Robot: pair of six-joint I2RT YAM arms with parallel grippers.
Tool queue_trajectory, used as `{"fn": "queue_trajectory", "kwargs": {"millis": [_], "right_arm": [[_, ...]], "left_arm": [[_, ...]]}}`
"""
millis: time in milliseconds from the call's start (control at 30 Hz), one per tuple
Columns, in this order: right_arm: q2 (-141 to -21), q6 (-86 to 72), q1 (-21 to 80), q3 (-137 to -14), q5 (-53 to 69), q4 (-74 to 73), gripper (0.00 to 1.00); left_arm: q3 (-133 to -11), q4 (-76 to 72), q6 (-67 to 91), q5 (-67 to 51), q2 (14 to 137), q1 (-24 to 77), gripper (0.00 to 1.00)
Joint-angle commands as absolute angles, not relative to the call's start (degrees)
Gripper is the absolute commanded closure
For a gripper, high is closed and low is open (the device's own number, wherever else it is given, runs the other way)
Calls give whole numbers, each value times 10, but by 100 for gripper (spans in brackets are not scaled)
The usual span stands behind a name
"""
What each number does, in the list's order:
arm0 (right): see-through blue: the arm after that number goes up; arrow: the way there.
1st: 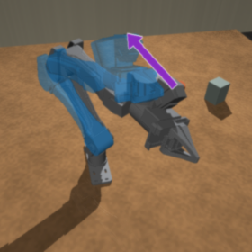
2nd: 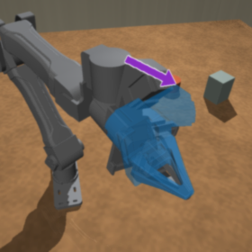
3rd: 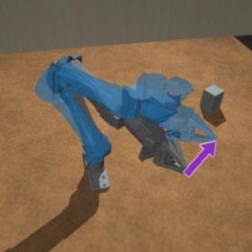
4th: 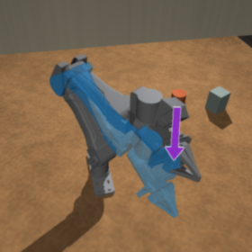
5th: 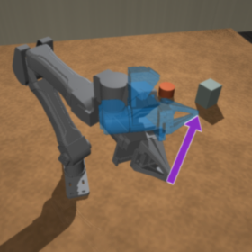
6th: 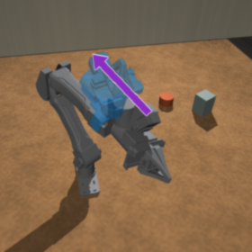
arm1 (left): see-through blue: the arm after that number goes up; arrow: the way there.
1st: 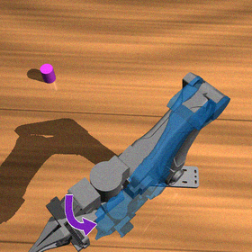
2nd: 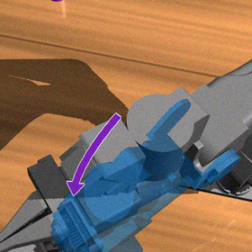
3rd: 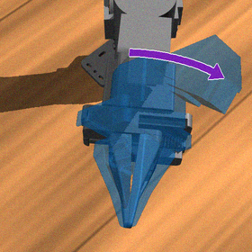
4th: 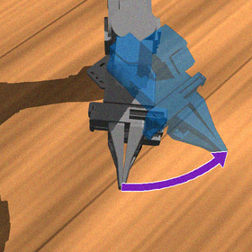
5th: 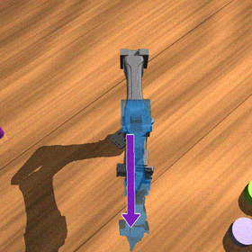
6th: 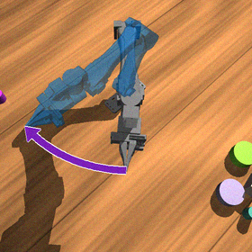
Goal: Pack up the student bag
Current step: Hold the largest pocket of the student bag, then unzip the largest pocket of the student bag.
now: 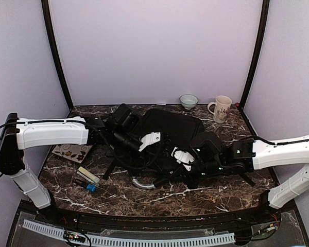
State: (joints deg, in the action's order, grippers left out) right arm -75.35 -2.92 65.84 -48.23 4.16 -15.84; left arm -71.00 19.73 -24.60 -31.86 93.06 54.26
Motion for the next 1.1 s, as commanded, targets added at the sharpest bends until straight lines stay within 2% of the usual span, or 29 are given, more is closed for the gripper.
{"fn": "queue_trajectory", "kwargs": {"millis": [0,67,200,267,767,1067], "right_arm": [[-724,-40,660,-500,38,-92,100],[-720,-44,660,-498,36,-87,100],[-713,-51,659,-496,32,-83,100],[-708,-55,659,-493,29,-82,100],[-592,-122,568,-386,39,-101,100],[-611,-103,563,-435,104,-156,100]], "left_arm": [[-705,203,-272,-343,930,550,38],[-706,199,-276,-334,940,554,46],[-705,184,-274,-311,943,559,85],[-697,171,-268,-308,929,560,99],[-596,200,-273,-198,787,560,100],[-599,216,-254,-112,787,560,100]]}}
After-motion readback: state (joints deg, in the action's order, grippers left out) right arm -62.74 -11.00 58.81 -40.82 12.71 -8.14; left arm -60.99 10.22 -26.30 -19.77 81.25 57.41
